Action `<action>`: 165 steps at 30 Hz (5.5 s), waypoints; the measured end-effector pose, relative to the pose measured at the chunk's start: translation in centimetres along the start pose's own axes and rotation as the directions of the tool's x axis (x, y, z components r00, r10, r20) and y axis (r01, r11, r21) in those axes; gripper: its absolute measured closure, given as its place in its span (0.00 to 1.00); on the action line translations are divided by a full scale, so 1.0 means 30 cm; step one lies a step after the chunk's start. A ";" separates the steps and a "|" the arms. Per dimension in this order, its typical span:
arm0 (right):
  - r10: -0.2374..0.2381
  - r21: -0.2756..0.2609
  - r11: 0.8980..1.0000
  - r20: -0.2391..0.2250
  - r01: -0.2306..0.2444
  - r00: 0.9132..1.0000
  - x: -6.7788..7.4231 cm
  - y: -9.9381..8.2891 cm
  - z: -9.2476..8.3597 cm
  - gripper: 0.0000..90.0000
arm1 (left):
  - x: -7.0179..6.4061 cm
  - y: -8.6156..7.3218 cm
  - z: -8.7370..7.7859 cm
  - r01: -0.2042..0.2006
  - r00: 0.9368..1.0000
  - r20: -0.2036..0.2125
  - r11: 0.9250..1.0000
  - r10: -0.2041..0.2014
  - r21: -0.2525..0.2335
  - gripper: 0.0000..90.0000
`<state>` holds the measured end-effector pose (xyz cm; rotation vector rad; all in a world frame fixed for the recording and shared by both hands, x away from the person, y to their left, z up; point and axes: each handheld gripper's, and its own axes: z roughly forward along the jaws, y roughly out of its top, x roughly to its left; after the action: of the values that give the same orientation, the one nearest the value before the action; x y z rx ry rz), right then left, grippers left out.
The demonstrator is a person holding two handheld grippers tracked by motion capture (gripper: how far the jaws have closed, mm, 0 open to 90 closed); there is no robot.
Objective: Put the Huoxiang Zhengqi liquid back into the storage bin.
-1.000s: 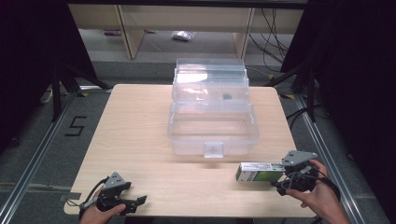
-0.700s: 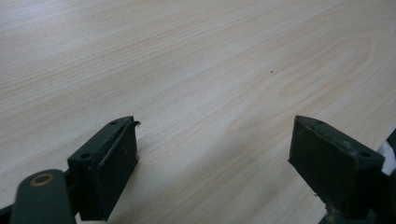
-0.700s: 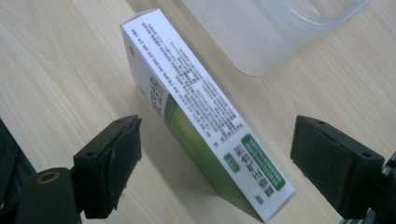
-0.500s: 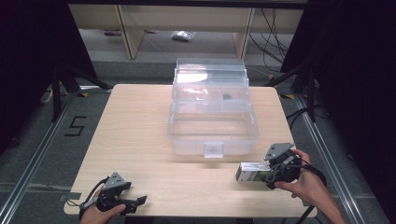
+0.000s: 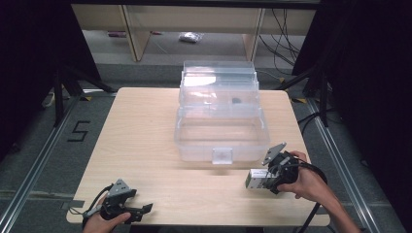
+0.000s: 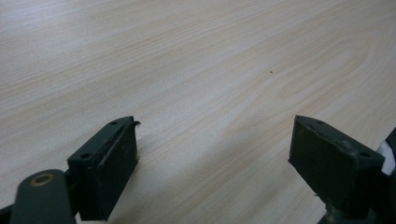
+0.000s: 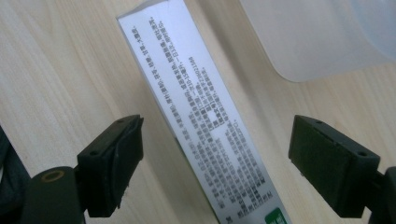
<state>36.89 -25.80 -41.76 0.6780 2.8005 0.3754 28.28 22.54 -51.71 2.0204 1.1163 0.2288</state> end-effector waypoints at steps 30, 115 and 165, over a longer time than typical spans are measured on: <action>-0.111 0.150 0.980 -0.145 0.133 0.983 -0.041 0.008 0.072 0.65 | 0.001 0.001 0.001 -0.003 1.000 -0.002 1.000 0.003 0.001 0.17; -0.425 -0.004 0.903 -0.147 0.429 0.893 -0.190 0.446 -0.253 0.72 | 0.003 0.001 0.001 0.001 1.000 0.003 1.000 -0.001 0.000 0.17; -0.369 0.091 0.913 -0.229 0.397 0.901 -0.354 0.471 0.085 0.72 | 0.006 0.001 -0.005 -0.028 1.000 0.002 0.999 0.028 0.027 0.17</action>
<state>52.64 -18.21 -38.15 0.0973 3.0855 0.1883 28.34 22.74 -51.62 2.0610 1.0955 0.2273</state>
